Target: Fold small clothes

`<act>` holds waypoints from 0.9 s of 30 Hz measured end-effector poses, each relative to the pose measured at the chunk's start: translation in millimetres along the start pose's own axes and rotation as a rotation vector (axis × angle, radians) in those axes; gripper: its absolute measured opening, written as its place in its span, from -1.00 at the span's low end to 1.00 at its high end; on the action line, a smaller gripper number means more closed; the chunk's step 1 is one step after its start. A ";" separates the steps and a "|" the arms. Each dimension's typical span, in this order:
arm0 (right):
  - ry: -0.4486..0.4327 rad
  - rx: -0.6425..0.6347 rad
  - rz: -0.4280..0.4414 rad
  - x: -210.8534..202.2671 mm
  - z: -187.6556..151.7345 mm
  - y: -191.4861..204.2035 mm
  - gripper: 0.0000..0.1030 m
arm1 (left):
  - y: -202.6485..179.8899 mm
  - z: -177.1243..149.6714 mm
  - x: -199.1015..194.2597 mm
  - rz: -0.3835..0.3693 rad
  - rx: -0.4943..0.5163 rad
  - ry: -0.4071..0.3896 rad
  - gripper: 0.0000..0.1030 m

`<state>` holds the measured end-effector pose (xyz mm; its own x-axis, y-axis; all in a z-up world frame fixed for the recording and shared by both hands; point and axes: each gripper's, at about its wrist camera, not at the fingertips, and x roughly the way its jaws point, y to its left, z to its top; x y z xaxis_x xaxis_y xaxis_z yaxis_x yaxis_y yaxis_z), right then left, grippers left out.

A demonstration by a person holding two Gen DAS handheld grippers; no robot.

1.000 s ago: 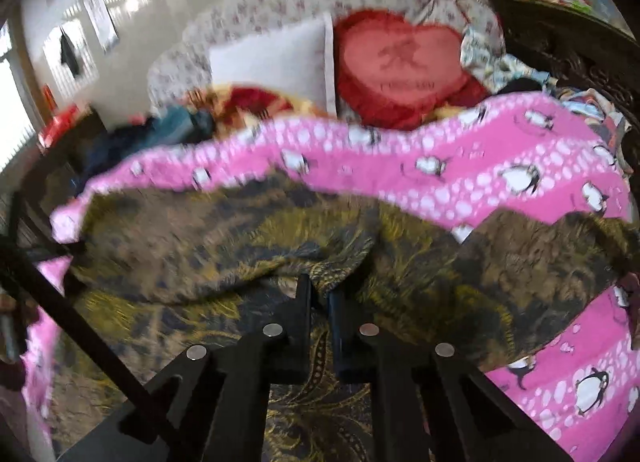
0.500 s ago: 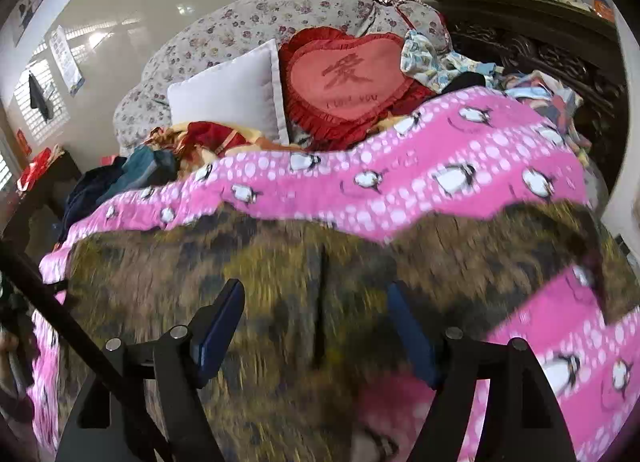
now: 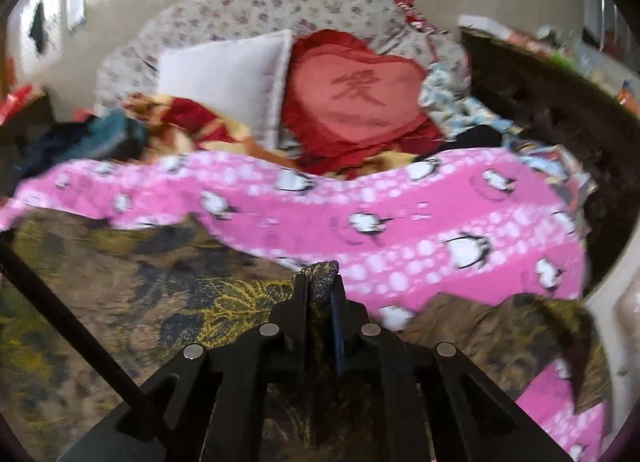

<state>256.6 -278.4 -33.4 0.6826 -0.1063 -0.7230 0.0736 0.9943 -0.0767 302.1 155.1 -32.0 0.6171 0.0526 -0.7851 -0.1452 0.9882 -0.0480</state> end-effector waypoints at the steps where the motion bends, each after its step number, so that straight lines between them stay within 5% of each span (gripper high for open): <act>1: 0.055 0.008 0.000 16.5 -5.2 -0.6 -0.80 | -0.8 -0.8 -0.2 0.003 0.004 -0.005 0.02; 3: 0.104 0.041 -0.007 28.8 -12.7 -7.2 -0.66 | -1.1 -1.2 -1.7 0.006 0.013 -0.005 0.04; 7: 0.047 0.172 0.027 -3.6 -17.7 -35.4 -0.17 | 5.5 -6.5 -11.3 -0.008 -0.005 0.028 0.07; 12: -0.008 0.110 0.081 -49.5 -30.9 -31.8 -0.17 | -1.9 -33.7 -33.9 -0.024 0.041 0.040 0.25; 22: 0.086 0.012 0.082 -51.6 -81.2 -25.3 -0.17 | -27.4 -94.4 -29.6 0.009 0.183 0.081 0.48; 25: 0.075 0.143 0.082 -64.5 -92.9 -70.6 -0.12 | -22.0 -90.6 -33.5 -0.004 0.143 0.101 0.50; 27: 0.071 0.293 0.086 -67.8 -99.7 -113.3 0.11 | -24.3 -86.4 -43.1 -0.008 0.137 0.089 0.50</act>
<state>129.4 -383.8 -44.2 0.6441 -0.0111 -0.7649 0.2308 0.9561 0.1805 212.2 116.3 -50.3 0.5459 0.0375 -0.8370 -0.0298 0.9992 0.0254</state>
